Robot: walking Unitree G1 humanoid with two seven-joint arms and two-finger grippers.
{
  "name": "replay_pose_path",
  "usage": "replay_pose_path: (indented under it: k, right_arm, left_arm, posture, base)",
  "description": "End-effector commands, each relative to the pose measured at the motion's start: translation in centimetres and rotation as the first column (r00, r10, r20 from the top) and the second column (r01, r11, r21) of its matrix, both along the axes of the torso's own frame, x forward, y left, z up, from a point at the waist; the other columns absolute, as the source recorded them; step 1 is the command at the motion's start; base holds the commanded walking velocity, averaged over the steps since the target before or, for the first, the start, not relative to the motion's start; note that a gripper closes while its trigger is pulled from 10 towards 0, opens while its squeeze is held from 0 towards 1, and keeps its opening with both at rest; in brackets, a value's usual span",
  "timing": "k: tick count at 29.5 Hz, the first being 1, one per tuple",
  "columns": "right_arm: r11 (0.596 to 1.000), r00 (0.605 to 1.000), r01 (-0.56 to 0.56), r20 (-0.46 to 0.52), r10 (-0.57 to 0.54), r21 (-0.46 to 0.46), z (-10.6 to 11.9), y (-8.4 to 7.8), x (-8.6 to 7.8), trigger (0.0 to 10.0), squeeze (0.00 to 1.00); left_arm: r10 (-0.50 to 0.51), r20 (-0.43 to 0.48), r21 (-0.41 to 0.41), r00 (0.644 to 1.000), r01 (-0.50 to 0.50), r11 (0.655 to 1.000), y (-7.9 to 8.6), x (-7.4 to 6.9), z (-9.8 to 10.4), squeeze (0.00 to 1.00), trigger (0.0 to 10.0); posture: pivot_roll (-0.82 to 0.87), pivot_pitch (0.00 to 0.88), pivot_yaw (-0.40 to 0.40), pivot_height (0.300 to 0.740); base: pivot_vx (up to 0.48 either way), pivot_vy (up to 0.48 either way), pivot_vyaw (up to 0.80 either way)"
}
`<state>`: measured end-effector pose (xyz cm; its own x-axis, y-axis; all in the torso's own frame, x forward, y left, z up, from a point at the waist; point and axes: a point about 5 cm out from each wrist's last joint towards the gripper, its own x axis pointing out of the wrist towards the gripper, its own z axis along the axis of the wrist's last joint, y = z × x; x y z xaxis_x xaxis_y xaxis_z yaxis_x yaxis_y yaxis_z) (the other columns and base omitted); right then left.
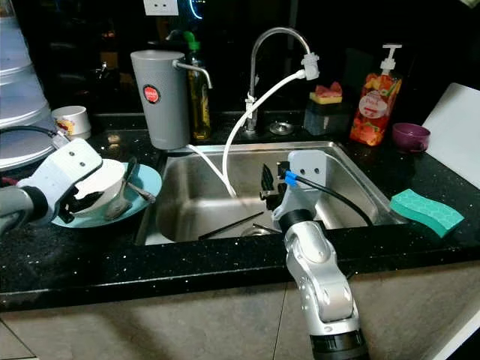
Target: Kitchen organization
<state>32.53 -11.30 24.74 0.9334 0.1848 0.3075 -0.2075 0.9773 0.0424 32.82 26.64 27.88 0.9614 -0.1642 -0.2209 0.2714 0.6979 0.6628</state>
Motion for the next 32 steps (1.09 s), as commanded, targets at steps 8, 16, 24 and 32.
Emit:
replay_pose_path:
  k: [8,16,24,32]
  right_arm:
    - [1.0,1.0,0.005,0.004,-0.005,0.011,0.4,-0.1,0.1,10.0,0.0]
    - [1.0,1.0,0.014,0.003,-0.014,0.011,0.4,-0.3,0.1,10.0,0.0]
    - [1.0,1.0,0.005,0.003,-0.005,0.011,0.5,0.0,0.1,10.0,0.0]
    - [1.0,1.0,-0.016,0.01,0.016,0.015,0.7,0.2,0.1,10.0,0.0]
  left_arm:
    - [-0.008,-0.113,-0.059,0.994,0.001,0.998,0.3,1.1,-2.8,0.0,10.0]
    - [0.032,-0.047,-0.006,0.998,-0.032,0.999,0.7,1.7,-2.5,0.0,0.0]
    - [-0.019,0.018,0.082,1.0,0.017,0.996,-0.1,1.8,-1.6,0.0,0.0]
    - [-0.151,0.084,0.159,0.985,0.137,0.978,-2.5,1.4,-0.7,0.0,10.0]
  posture:
    - [0.09,0.055,-0.019,0.74]
    - [0.09,0.057,-0.017,0.74]
    - [0.09,0.061,-0.018,0.74]
    - [0.09,0.062,-0.021,0.74]
  base:
    - [0.0,0.0,0.0]
    - [0.0,0.0,0.0]
    - [0.0,0.0,0.0]
    - [0.0,0.0,0.0]
